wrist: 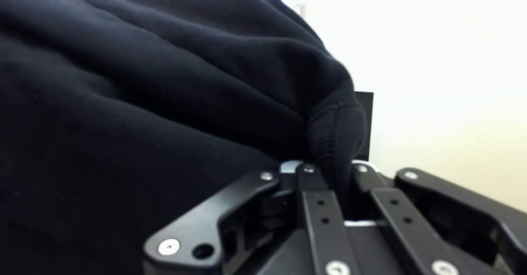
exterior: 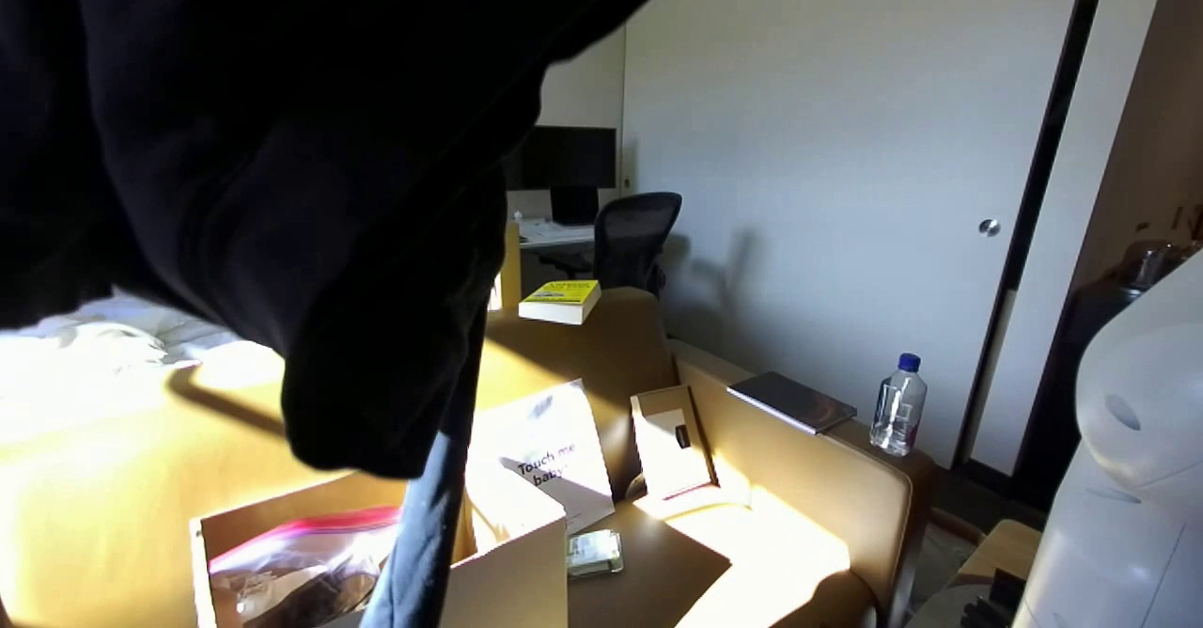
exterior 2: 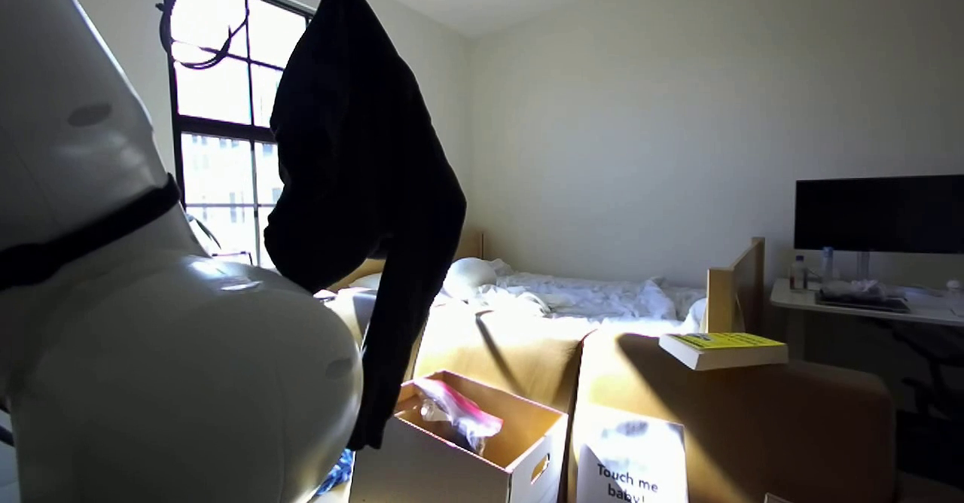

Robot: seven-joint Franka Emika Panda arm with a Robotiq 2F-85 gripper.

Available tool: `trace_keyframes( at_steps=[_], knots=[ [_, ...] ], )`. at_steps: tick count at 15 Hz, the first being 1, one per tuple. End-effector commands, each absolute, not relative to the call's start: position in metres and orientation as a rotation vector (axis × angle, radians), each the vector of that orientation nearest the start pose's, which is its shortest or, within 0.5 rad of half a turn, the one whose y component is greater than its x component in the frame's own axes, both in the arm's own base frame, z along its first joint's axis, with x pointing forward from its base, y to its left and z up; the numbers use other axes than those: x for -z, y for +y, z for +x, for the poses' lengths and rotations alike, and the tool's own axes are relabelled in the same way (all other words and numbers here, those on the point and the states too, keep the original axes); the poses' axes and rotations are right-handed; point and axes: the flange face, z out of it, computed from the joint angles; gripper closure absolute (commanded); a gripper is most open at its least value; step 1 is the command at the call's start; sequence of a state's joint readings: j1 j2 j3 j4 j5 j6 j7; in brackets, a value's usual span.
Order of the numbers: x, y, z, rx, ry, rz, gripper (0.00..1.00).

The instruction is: Pick up the cloth from the sofa and put it in the box

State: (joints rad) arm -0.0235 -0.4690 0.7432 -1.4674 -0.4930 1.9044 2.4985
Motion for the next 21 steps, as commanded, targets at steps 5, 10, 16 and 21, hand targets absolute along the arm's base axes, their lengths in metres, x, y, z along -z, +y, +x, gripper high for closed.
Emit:
trace_keyframes(
  at_steps=[5, 10, 16, 21],
  knots=[
    [-1.004, 0.263, 0.27, 0.898, 1.733, -0.957, 0.98],
    [-0.995, 0.253, 0.289, 0.896, 1.766, -0.99, 0.91],
    [-0.959, 0.266, 0.367, 0.686, 1.794, -1.199, 0.98],
    [-0.889, 0.288, 0.475, 0.447, 1.809, -1.361, 0.98]
  ],
)
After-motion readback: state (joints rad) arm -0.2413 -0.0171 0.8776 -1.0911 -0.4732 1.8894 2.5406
